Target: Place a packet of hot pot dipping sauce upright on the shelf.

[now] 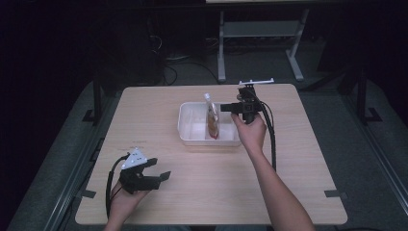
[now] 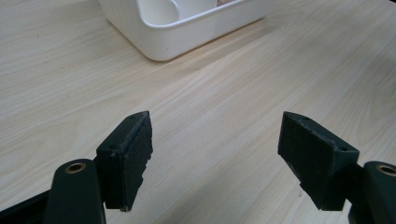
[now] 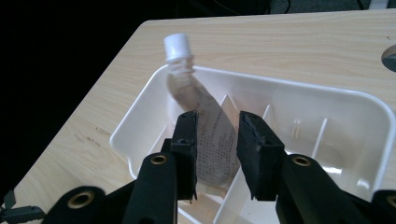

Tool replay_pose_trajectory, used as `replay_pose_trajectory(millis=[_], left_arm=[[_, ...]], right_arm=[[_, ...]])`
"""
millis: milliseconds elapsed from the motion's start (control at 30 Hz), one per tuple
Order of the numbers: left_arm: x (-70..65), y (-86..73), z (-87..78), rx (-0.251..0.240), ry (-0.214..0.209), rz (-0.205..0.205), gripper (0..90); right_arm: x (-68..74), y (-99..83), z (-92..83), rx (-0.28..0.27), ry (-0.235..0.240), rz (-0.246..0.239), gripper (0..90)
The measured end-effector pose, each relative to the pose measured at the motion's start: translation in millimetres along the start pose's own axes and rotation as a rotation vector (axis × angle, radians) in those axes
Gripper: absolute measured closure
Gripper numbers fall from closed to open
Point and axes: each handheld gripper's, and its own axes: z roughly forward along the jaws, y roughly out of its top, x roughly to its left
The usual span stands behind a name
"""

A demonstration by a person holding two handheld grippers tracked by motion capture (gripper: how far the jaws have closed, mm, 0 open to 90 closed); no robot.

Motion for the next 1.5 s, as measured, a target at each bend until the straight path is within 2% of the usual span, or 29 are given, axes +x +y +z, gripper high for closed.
replay_pose_trajectory(millis=[267, 833, 1233, 1500], left_arm=[[-0.2, 0.0, 0.5, 0.002, 0.000, 0.002, 25.4], [0.1, -0.1, 0.6, 0.001, 0.001, -0.001, 25.4], [0.9, -0.2, 0.2, 0.001, 0.003, -0.001, 25.3], [0.6, -0.2, 0.5, 0.001, 0.003, -0.001, 25.3]], right_arm=[[-5.5, -1.8, -10.8, -0.002, 0.018, -0.009, 62.9], [-13.5, -9.4, -22.7, 0.012, 0.055, -0.026, 58.8], [-18.8, -18.2, -31.2, 0.020, 0.067, -0.045, 56.2], [-24.5, -26.4, -39.3, 0.014, 0.094, -0.044, 54.5]])
